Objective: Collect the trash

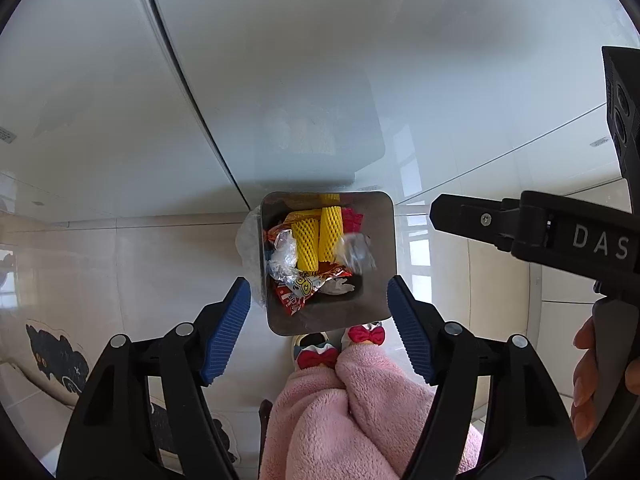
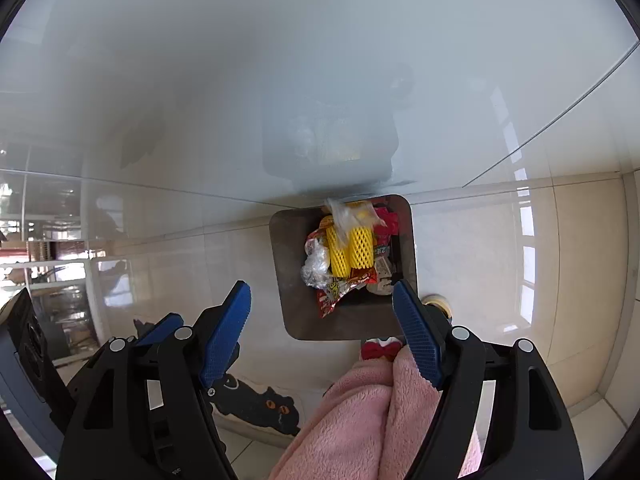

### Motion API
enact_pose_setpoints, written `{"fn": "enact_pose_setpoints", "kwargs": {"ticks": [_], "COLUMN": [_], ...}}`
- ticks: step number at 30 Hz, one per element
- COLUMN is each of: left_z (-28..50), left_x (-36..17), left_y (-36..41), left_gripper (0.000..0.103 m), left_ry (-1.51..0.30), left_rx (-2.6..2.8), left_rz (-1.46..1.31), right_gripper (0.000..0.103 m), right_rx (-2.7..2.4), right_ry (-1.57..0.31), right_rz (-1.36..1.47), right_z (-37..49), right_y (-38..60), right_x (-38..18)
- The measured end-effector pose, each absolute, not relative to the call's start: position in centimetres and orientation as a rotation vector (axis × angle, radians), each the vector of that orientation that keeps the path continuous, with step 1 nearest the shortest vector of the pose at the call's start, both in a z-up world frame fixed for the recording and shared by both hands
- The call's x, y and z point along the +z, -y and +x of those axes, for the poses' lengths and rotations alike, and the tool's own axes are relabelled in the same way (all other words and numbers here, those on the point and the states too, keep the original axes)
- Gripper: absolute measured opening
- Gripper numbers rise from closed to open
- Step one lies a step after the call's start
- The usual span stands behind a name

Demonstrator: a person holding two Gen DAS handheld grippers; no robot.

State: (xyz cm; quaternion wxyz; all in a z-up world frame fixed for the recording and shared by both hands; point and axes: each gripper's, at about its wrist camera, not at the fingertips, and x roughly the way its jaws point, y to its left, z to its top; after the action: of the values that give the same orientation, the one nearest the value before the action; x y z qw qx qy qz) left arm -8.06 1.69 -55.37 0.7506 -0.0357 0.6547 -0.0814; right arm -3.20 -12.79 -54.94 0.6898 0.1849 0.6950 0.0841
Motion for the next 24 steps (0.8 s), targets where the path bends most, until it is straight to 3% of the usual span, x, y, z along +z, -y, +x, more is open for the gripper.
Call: {"fn": "enact_pose_setpoints", "kwargs": {"ticks": [2,5,8,11,24], "left_z": [-8.2,-8.6,-8.9,-9.2,-9.2], "left_x": [-54.5,-52.4,-50.4,-47.8,-30.2], "left_y": [-1.7,-1.9,-2.1,-2.0,-1.4], "left_gripper": [0.074,0.082,0.088,0.092,0.095], "left_ry": [-1.425,-1.406,-1.409,-1.389,-1.113], "left_rx": [-0.174,-0.169,-0.178,-0.183,-0.126], "left_rz": [-0.083,-0.092,-0.123,-0.131,-0.077], "right_gripper": [0.076,0.087,0.089,0.1,0.1], "right_rx": [0.19,0.187,0.195,0.209,0.178], "right_ry": [-1.551,-1.531,-1.512,-1.473,-1.283], "right_rz": [0.415,0.419,0.392,0.349,0.205], "right_z": [-3.3,-3.6,-4.2,-4.8,-6.0], "right_y": [13.0,13.3,13.5,13.8,18.9], "right_x": [-54.4,-52.8,-50.3,-47.3,-32.9]}}
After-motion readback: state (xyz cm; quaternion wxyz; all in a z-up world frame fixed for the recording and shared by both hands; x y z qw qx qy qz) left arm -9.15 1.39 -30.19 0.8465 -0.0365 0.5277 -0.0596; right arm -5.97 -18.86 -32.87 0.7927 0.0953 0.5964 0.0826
